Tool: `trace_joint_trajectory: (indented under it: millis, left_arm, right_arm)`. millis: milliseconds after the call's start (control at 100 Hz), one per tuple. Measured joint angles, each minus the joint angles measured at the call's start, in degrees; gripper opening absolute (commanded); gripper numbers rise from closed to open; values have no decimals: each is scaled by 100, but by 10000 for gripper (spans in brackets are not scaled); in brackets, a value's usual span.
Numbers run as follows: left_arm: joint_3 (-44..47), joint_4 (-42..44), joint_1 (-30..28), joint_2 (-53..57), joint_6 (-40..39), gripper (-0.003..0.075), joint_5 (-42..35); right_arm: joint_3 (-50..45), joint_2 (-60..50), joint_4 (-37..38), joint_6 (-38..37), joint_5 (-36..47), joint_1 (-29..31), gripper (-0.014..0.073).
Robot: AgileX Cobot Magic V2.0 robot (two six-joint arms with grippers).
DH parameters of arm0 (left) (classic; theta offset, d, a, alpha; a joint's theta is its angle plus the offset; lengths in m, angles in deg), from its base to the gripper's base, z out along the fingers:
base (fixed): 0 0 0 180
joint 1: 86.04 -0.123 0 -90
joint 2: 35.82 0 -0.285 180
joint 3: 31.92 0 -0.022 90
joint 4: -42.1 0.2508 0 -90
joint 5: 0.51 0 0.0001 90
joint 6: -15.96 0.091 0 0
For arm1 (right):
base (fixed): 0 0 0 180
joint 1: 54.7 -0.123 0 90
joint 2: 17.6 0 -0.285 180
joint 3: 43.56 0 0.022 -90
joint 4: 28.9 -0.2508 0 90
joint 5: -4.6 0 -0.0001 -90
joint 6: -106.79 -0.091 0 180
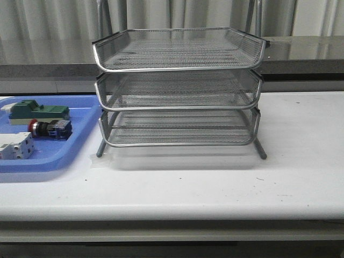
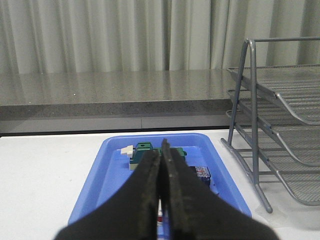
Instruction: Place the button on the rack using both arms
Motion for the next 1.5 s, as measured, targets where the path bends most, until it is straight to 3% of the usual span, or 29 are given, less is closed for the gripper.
trace_joint_trajectory:
  millis: [840,1150,1500]
  left_arm:
    - [0,0,0,0,0,-20,0]
    - [0,0,0,0,0,-20,0]
    - [0,0,0,0,0,-20,0]
  right_arm:
    - [0,0,145,33,4,0,-60]
    - [31,0,53,38,436,0,-60]
    - [1649,359,-378,38,-986,0,-60]
